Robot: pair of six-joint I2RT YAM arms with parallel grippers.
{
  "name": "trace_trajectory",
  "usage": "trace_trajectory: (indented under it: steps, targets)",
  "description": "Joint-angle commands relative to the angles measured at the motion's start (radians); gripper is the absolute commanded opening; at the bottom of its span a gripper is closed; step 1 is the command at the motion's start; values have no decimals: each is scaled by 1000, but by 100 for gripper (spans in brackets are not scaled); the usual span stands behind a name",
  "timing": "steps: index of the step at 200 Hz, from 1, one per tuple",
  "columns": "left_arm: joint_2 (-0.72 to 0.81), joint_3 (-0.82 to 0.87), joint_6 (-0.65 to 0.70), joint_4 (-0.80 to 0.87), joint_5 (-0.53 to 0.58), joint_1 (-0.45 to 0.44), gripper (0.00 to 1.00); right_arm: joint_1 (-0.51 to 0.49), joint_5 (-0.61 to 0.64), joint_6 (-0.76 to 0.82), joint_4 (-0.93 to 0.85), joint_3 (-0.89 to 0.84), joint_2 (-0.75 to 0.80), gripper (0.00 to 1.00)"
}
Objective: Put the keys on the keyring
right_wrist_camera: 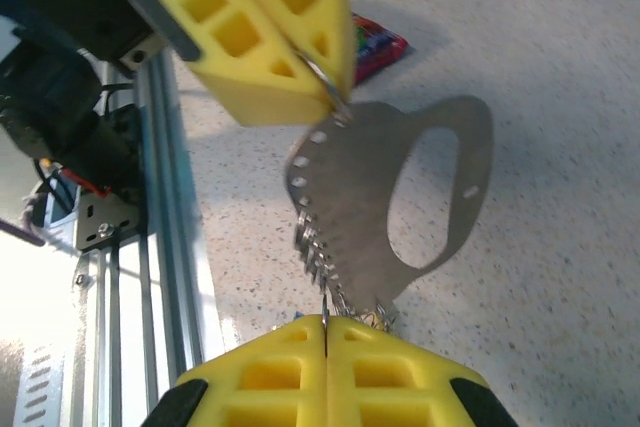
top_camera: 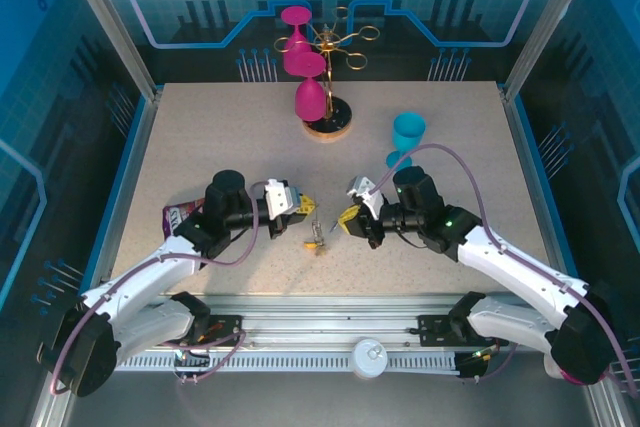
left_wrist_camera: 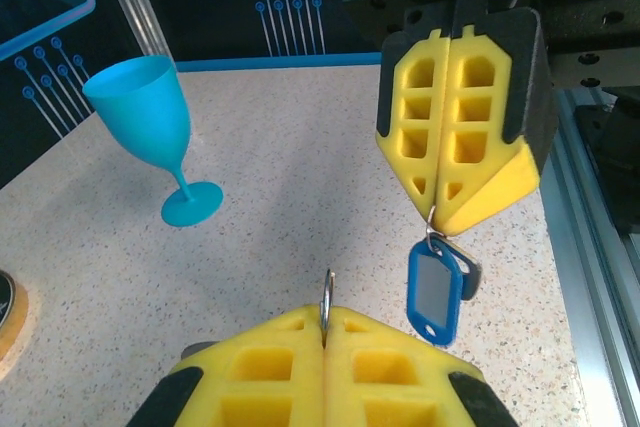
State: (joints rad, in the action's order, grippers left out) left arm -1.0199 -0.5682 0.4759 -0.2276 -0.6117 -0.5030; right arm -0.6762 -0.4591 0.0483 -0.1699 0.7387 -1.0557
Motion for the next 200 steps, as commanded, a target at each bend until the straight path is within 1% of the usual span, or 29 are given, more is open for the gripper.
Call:
trace_trajectory:
  steps: [1, 44, 72, 149, 200]
  targets:
    - [14, 10, 75, -23, -59, -17, 0, -31, -45, 90, 45, -1, 22, 0]
    - [20, 16, 112, -12, -66, -34, 0, -64, -13, 129, 40, 31, 4, 0]
    - [21, 16, 125, -4, -66, -39, 0, -80, 40, 136, 51, 49, -5, 0]
    - [26, 16, 121, -12, -33, -47, 0, -120, 166, 124, 137, 58, -27, 0]
    - [27, 16, 122, -9, -25, -50, 0, -138, 208, 113, 180, 58, -49, 0]
